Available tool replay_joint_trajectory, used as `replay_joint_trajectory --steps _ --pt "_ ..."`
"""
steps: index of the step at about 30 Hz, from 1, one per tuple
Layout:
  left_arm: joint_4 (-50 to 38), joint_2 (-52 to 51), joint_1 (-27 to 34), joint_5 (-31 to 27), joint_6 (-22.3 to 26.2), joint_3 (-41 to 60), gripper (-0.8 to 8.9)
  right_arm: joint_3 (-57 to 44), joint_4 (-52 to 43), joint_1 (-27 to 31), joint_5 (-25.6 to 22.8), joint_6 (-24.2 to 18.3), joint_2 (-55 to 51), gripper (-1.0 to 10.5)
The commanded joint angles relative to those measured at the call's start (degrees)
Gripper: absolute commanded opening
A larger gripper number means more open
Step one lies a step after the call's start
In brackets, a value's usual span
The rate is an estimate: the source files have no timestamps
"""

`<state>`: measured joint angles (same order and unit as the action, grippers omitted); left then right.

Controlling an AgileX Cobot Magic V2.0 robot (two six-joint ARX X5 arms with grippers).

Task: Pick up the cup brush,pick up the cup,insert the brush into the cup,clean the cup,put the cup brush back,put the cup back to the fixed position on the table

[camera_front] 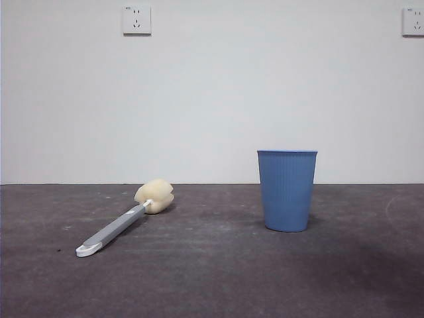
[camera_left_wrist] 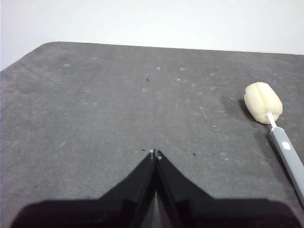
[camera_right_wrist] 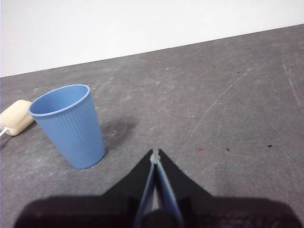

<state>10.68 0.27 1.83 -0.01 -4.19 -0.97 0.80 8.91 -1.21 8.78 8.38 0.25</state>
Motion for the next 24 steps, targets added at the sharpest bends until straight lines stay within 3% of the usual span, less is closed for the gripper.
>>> replay_joint_trajectory --steps 1,6,13,17,24 --pt "-0.26 -0.15 0.13 0.35 -0.52 0.76 -0.03 -0.48 0.57 0.02 -0.13 0.61 -0.13 0.0" --pt "-0.83 -0.15 0.13 2.19 -2.14 0.72 -0.04 -0.44 -1.6 0.02 0.15 2.05 -0.13 0.0" --pt "-1.07 -0.13 0.13 4.72 -8.41 -3.69 -0.07 3.5 -3.28 0.02 0.07 11.85 0.37 -0.1" --pt "-0.22 0.61 0.13 8.31 -9.79 -8.57 -0.07 7.5 -3.19 -0.09 0.55 12.35 2.43 -0.1" --pt "8.0 6.67 0.13 13.03 -9.53 -18.45 -0.07 19.43 4.96 -0.33 9.22 9.88 9.97 -0.1"
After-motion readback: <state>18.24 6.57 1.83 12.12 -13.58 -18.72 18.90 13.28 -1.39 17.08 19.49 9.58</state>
